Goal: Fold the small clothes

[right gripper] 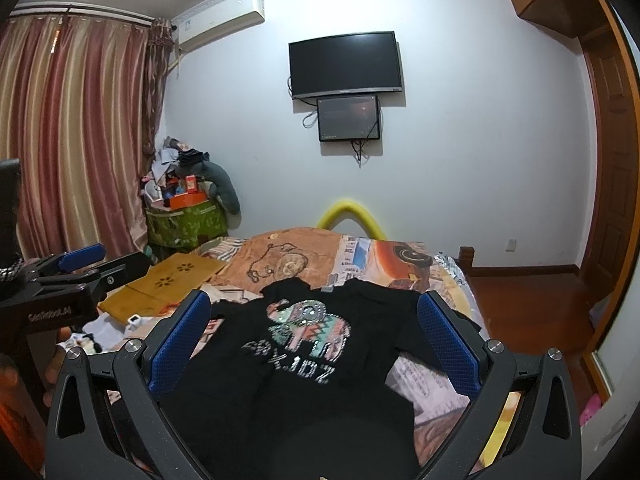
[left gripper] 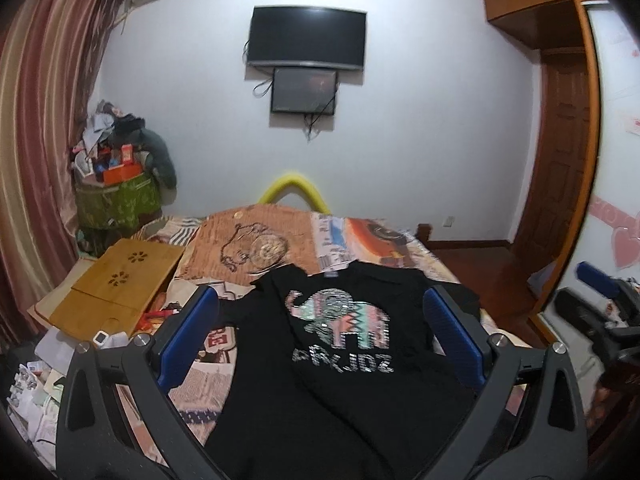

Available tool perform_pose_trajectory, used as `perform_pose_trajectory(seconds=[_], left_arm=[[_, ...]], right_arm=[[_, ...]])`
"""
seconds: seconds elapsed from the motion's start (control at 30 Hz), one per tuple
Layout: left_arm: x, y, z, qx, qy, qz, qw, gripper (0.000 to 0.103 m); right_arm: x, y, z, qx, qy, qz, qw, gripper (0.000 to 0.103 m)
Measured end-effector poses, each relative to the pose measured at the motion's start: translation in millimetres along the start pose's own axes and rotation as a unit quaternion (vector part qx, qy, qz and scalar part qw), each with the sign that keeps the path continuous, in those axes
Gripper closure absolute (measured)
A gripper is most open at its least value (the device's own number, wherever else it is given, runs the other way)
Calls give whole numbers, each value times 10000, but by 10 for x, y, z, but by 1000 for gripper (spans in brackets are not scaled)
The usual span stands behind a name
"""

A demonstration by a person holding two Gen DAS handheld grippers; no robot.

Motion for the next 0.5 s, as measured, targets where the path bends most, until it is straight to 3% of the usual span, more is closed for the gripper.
perform_pose_trajectory(seconds=[0.3,0.5], left_arm=[[220,1168,285,363,508,378,9973,0],[268,1940,509,229,541,857,9946,0]], right_arm=[[157,656,-415,-362,-259,259,9987,1],[165,1226,-759,-510,-450,676,9954,1]])
Point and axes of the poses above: each gripper's, at about its wrist camera, not at the fingertips, and y roughly the way its jaws point, z to its left, x to its top, the point moved 7 cm from there along y, roughly the way its jaws point, and after that the axes turned 2 degrees about x, right-handed, at the moved point
